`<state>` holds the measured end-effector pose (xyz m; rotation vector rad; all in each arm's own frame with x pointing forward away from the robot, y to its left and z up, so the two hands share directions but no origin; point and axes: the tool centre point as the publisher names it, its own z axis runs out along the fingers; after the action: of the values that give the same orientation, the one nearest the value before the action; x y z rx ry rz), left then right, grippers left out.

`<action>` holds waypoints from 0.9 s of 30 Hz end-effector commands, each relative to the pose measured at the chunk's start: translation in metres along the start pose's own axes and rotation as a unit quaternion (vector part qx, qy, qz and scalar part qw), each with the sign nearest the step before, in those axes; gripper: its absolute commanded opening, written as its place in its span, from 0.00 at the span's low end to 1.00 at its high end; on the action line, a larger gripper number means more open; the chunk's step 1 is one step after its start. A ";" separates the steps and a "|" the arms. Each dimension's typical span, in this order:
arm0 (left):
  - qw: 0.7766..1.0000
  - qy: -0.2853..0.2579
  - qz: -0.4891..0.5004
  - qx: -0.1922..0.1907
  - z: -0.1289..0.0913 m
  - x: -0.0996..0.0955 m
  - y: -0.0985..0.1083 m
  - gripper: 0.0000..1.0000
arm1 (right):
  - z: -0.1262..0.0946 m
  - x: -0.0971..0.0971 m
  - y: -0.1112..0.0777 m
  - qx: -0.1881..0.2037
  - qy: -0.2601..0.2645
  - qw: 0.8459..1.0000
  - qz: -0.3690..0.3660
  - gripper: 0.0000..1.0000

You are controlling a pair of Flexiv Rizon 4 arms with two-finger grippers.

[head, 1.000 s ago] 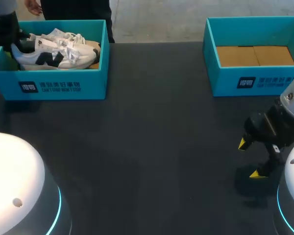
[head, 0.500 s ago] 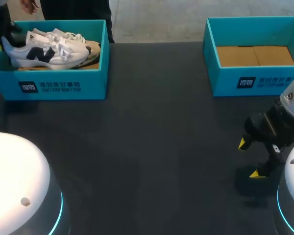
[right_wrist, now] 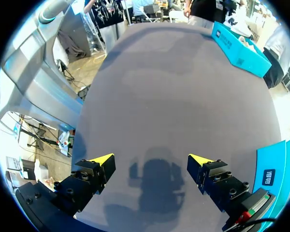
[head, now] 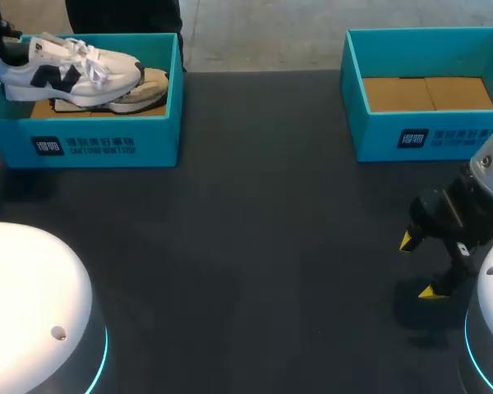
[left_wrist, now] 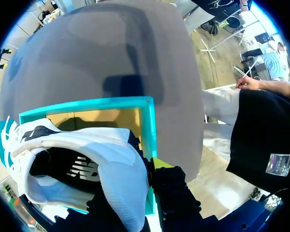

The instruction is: Take the shoe out of the shoebox, open the shoe tongue, remove and reinsert the insole, then place the shoe into the shoebox

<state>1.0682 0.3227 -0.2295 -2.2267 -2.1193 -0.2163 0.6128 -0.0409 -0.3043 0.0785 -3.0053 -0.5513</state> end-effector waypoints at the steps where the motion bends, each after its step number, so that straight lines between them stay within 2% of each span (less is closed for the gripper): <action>1: 1.000 0.004 0.002 0.005 -0.029 0.001 -0.011 0.00 | 0.001 0.001 0.000 0.001 -0.001 1.000 0.000 1.00; 7: 1.000 0.016 -0.006 0.001 -0.059 -0.001 -0.025 0.00 | 0.001 0.001 0.000 0.001 -0.001 1.000 0.000 1.00; 15: 0.999 0.025 -0.018 -0.017 -0.084 -0.013 -0.063 0.00 | 0.001 0.001 0.000 0.001 -0.001 1.000 0.000 1.00; 22: 0.999 0.024 -0.020 -0.021 -0.098 -0.033 -0.109 0.00 | 0.001 0.001 0.000 0.001 -0.001 1.000 0.000 1.00; 27: 0.999 0.020 -0.010 -0.022 -0.106 -0.048 -0.152 0.00 | 0.001 0.001 0.000 0.001 -0.001 1.000 0.000 1.00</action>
<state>0.9559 0.2731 -0.1446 -2.1532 -2.1108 -0.1863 0.6128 -0.0409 -0.3043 0.0784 -3.0053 -0.5513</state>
